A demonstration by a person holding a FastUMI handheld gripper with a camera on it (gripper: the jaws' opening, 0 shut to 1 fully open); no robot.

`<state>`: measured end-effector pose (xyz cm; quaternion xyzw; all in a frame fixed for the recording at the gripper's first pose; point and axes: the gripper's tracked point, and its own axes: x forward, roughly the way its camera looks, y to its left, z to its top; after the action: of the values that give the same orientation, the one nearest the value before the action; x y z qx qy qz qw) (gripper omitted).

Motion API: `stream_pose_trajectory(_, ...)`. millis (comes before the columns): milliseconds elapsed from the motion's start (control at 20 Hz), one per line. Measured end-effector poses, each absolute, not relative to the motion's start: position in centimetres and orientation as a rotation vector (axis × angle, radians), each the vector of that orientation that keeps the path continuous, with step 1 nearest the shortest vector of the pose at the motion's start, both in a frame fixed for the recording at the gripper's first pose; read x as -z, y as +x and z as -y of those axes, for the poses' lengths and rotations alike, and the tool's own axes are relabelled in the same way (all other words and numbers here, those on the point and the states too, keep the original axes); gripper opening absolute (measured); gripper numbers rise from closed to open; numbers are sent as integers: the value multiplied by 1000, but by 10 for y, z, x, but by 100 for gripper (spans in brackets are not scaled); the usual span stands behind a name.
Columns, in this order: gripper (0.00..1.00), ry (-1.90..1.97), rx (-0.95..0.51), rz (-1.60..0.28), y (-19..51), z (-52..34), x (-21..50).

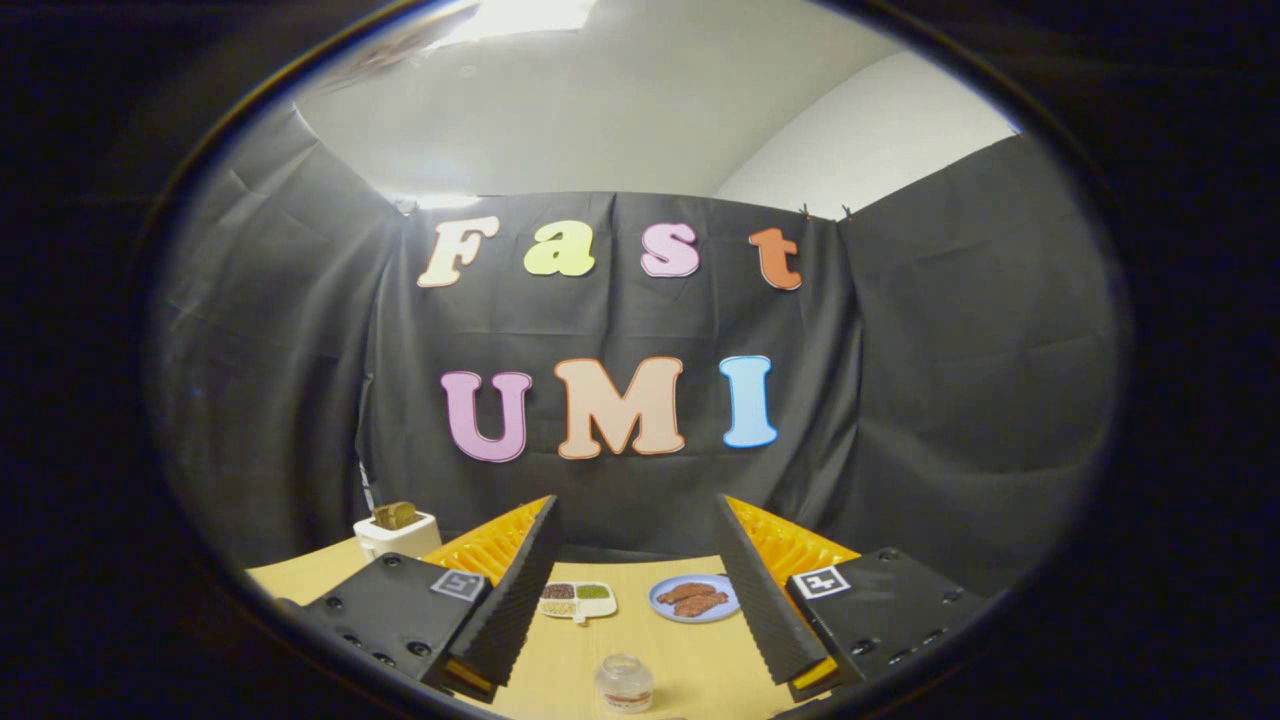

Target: Take the bottle from table, then pour the juice into the cup, finally place the bottle on the coaster

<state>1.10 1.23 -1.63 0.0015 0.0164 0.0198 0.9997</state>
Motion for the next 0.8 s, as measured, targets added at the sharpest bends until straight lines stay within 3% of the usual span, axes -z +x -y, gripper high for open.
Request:
stream_pose_trajectory(400,95,12,-71,-136,5,-27,75)
stream_pose_trajectory(800,95,48,-28,-344,1,-12,196)
